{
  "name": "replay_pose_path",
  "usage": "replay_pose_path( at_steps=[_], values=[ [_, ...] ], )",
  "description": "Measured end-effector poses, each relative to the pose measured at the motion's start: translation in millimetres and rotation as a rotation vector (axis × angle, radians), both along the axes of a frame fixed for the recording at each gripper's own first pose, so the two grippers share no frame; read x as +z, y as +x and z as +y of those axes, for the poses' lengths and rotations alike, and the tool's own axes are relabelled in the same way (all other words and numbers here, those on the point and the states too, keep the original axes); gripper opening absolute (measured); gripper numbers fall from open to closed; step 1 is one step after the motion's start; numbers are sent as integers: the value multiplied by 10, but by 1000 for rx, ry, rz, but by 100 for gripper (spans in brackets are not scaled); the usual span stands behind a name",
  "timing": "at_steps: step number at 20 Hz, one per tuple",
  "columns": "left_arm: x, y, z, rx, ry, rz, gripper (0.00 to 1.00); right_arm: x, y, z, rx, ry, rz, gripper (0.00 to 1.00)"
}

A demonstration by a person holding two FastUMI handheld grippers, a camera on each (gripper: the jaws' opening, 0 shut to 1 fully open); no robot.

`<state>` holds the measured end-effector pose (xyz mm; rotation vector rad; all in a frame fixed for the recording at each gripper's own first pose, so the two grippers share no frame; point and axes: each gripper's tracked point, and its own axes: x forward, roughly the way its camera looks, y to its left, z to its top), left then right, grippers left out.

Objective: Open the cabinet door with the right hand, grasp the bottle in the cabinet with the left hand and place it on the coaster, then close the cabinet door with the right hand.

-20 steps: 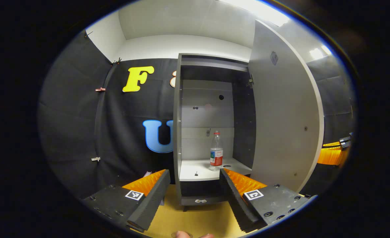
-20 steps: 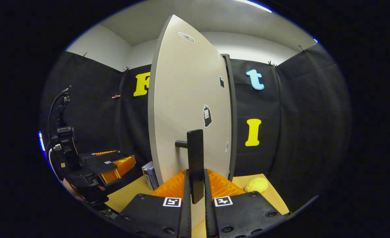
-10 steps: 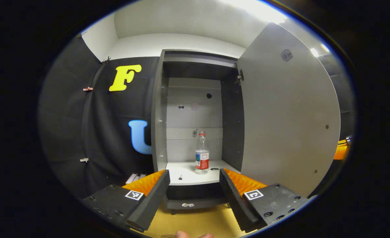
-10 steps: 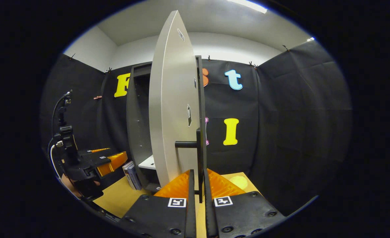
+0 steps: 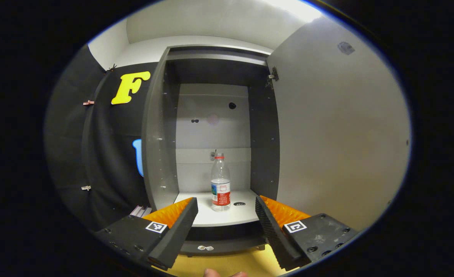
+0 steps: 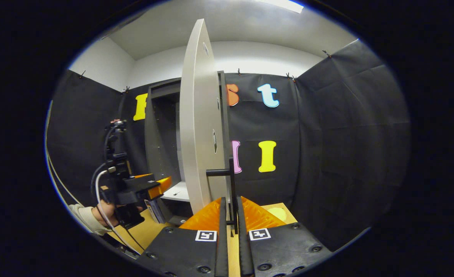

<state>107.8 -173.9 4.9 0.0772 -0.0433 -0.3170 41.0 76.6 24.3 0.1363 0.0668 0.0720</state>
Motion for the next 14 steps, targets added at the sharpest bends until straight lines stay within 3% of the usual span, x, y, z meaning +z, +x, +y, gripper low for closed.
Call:
replay_pose_path(
  at_steps=[1,2,3,6,8,9,10,12,14],
  values=[
    [-17,108,-72,-3,5,0,94,-6,-8,-57,9,-23,-1,5],
    [-28,220,-112,4,8,-2,95,-16,-24,-104,14,-30,2,5],
    [-60,334,-138,11,9,-2,95,-25,-43,-89,24,-16,9,17],
    [-150,690,-207,34,15,6,92,-32,-101,-81,0,60,37,20],
    [-216,931,-252,44,22,5,92,-18,-88,-174,-64,100,34,30],
    [-252,1038,-273,45,28,4,92,-48,-5,-261,-121,106,35,39],
    [-280,1160,-295,51,40,6,92,-65,8,-321,-157,106,40,54],
    [-340,1351,-317,61,59,11,92,-73,20,-478,-222,75,41,100],
    [-450,1537,-359,65,59,19,95,-45,24,-592,-250,29,11,97]
  ],
)
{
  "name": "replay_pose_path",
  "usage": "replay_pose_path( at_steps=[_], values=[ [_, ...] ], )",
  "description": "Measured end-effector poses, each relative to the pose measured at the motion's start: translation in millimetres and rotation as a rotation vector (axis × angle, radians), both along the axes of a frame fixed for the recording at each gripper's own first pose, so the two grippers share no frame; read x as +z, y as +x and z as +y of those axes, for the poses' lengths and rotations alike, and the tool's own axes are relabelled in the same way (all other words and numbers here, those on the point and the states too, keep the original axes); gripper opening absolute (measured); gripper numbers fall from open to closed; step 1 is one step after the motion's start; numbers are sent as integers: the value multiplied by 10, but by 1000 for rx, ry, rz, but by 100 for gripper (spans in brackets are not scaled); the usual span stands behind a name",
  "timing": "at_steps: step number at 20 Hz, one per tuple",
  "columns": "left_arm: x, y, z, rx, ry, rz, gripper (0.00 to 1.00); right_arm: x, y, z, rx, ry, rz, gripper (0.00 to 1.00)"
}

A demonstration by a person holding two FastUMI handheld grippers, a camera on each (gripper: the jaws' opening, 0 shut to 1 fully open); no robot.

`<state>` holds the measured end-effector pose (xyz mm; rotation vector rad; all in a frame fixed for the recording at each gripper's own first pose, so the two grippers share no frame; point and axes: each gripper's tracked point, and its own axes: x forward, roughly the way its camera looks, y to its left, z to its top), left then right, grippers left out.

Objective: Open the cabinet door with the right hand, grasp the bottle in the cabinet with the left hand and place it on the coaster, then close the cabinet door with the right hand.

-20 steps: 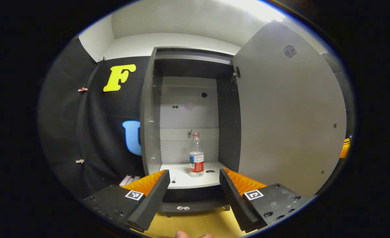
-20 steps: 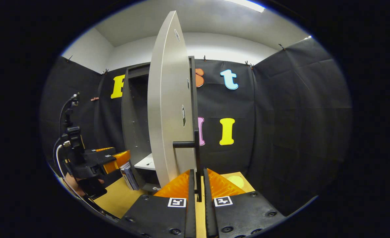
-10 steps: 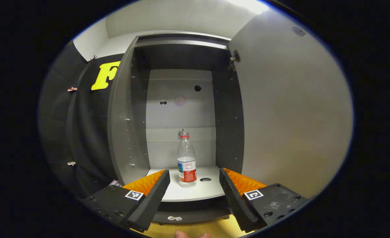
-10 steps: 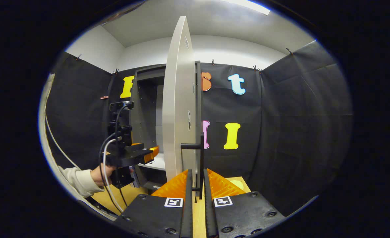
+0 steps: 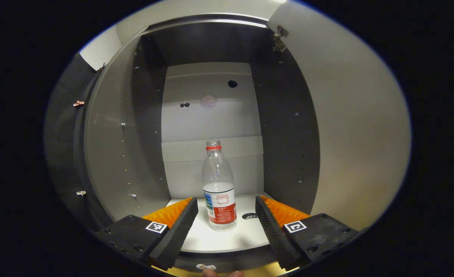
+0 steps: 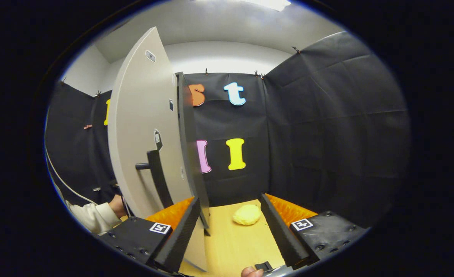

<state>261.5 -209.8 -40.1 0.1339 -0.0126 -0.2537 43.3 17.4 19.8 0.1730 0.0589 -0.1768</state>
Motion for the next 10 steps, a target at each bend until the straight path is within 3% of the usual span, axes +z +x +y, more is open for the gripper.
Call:
replay_pose_path(
  at_steps=[6,10],
  values=[
    [-241,602,32,79,-18,43,96,-74,91,3,37,-6,10,98],
    [-241,934,30,88,8,20,96,-64,121,-29,22,-7,3,98]
  ],
)
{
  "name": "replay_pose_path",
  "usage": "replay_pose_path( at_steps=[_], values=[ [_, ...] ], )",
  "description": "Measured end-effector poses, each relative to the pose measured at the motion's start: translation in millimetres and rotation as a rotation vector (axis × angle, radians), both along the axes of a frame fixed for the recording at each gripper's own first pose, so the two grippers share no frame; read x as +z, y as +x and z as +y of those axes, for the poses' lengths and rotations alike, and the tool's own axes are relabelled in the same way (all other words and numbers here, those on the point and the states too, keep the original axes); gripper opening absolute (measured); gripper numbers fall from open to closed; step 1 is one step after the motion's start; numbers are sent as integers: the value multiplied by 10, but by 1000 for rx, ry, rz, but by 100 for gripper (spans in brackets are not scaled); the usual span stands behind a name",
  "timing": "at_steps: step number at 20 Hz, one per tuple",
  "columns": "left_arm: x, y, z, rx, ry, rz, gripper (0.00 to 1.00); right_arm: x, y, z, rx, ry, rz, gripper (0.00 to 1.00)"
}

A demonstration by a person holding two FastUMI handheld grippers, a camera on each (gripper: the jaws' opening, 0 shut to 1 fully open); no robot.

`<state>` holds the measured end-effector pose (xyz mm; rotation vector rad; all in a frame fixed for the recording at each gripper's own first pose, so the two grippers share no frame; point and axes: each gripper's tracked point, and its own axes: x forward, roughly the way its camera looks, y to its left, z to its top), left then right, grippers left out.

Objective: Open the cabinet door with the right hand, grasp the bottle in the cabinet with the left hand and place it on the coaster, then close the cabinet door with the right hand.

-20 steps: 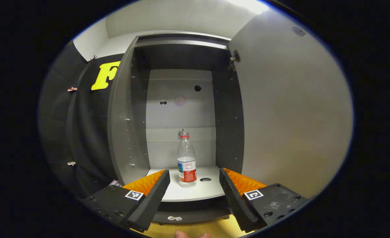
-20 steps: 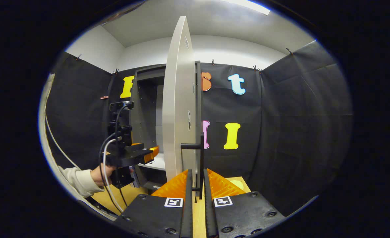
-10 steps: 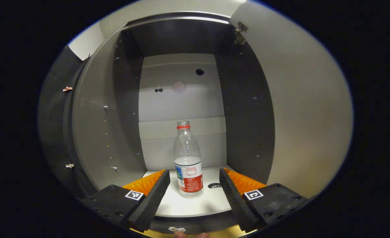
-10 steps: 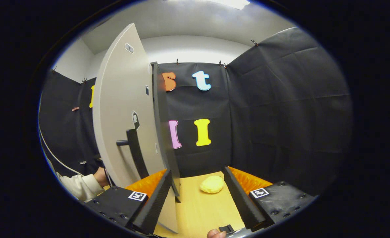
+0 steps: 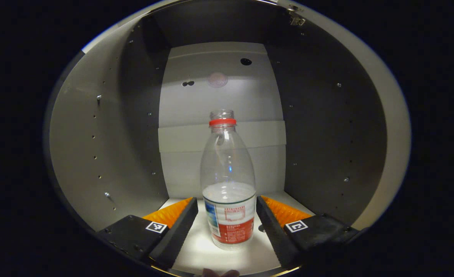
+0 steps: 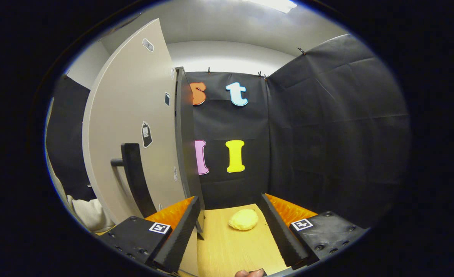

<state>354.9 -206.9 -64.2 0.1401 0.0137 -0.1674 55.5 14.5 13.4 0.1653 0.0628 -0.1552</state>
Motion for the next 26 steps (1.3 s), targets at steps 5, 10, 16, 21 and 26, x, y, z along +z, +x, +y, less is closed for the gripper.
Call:
replay_pose_path(
  at_steps=[5,10,16,21,26],
  values=[
    [12,107,-33,0,-5,16,84,-12,13,-70,-27,-15,5,98],
    [262,-231,69,-32,-11,-8,76,12,53,-38,-27,7,-8,98],
    [717,-1017,425,-65,-16,-70,76,74,72,-8,-34,29,-40,97],
    [803,-1759,955,-64,-60,-89,76,95,74,-39,-35,-12,-47,98],
    [655,-2385,1432,-53,-55,-111,75,100,39,-46,-26,-51,-47,98]
  ],
)
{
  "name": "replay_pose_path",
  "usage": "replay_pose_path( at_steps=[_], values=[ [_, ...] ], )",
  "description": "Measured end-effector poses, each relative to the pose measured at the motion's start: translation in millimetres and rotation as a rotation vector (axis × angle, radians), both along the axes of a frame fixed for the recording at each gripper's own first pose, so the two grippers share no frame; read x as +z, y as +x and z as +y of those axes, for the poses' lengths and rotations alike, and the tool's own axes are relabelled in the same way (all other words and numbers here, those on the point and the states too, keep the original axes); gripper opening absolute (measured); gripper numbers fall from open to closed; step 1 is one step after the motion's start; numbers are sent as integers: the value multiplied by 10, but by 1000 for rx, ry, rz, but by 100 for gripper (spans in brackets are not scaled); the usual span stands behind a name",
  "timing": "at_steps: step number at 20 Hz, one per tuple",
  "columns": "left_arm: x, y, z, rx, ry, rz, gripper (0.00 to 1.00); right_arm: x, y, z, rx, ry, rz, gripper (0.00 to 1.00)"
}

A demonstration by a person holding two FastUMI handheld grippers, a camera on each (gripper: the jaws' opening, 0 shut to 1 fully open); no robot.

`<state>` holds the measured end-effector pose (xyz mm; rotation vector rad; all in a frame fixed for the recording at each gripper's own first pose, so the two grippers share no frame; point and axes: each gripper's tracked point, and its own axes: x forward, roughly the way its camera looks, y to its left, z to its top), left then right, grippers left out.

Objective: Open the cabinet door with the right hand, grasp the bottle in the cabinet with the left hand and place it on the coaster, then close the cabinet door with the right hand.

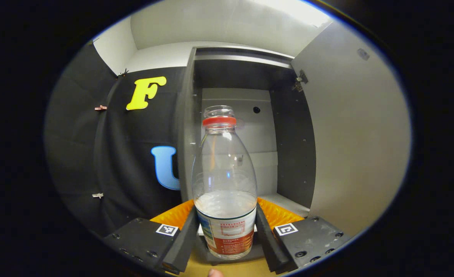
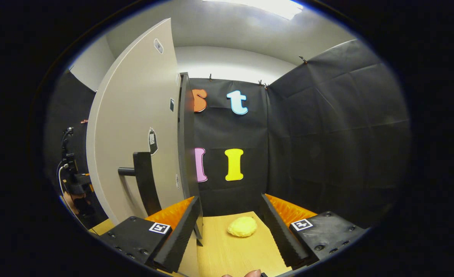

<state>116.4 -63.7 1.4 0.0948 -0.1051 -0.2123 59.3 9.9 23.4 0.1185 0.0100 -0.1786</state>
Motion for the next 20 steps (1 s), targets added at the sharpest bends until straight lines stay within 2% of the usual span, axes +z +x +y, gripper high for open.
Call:
replay_pose_path(
  at_steps=[3,6,11,15,20],
  values=[
    [-189,-302,210,9,28,3,76,14,38,-35,-10,-22,-4,97],
    [-432,-561,288,-19,6,15,76,15,7,-55,-22,-26,-2,97],
    [-1063,-868,461,-24,1,45,76,2,-28,-85,-46,-32,7,97],
    [-1644,-987,462,-97,9,65,76,0,-34,-91,-60,-12,11,97],
    [-2259,-1142,502,-149,17,104,77,0,-71,-140,-99,-21,4,97]
  ],
)
